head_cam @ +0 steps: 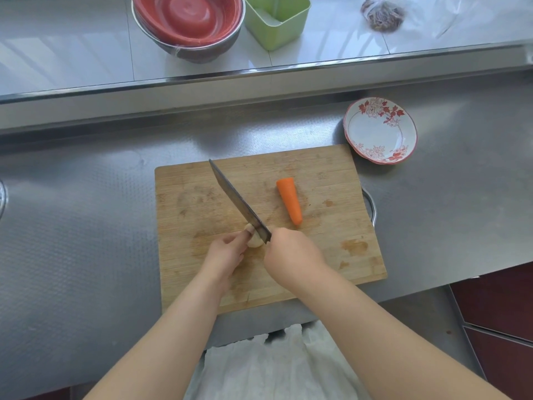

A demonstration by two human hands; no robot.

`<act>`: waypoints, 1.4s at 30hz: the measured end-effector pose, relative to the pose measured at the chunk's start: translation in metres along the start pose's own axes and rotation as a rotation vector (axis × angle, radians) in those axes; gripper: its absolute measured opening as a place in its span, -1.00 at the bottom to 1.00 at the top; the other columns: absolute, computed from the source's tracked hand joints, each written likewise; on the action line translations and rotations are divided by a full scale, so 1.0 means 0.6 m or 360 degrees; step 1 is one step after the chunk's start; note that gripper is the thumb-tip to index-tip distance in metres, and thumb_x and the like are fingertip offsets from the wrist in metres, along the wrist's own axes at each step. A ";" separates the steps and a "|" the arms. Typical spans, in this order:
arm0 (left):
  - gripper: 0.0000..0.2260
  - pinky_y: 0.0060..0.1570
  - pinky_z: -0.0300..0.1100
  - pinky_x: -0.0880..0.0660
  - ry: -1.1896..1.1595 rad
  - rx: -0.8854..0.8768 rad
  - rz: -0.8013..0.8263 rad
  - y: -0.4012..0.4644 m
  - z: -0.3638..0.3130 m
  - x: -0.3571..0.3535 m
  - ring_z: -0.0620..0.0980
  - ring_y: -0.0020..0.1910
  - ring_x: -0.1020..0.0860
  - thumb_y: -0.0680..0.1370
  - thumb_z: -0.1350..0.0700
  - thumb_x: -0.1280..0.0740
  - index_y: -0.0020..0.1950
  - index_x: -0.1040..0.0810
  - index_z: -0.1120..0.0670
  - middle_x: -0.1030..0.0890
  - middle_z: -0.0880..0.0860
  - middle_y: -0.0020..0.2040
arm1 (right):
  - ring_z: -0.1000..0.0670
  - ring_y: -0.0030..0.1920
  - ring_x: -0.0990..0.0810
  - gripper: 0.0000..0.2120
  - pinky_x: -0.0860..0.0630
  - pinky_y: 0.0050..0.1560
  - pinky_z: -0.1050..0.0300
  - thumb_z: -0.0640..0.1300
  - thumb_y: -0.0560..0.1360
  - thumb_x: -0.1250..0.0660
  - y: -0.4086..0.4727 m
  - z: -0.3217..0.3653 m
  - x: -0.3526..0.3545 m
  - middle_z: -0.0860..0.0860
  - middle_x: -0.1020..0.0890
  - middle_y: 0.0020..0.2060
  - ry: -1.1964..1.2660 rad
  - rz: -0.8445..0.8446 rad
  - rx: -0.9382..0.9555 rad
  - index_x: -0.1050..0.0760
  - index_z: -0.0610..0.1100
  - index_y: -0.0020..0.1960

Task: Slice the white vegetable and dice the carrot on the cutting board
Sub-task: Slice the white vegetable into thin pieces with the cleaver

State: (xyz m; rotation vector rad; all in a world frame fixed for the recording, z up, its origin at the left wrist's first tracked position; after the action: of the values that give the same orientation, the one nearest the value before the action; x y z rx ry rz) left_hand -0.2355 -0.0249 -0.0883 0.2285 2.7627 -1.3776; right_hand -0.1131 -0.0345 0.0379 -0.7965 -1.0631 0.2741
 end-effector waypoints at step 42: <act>-0.45 0.33 -0.12 -0.37 -0.0023 -0.0012 -0.0054 0.001 -0.003 -0.004 -0.05 0.21 -0.52 0.47 -0.12 -0.42 0.34 -0.48 0.19 -0.60 0.05 0.18 | -0.14 0.06 -0.57 -0.81 -0.42 -0.14 0.11 -0.13 0.61 -0.15 0.061 -0.061 -0.098 -0.11 -0.59 0.03 0.0069 -0.0020 -0.0134 -0.46 -0.17 0.13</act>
State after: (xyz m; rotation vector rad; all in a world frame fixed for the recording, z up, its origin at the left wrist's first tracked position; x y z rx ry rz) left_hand -0.2329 -0.0231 -0.0873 0.1716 2.7719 -1.3706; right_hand -0.1038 -0.0583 -0.0360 -0.8674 -1.0442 0.2013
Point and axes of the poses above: each hand's wrist, its own y-axis towards the middle knuckle, its own x-axis out of the back of the hand, z = x × y, the point moved 8 cm from there along y, towards the middle knuckle
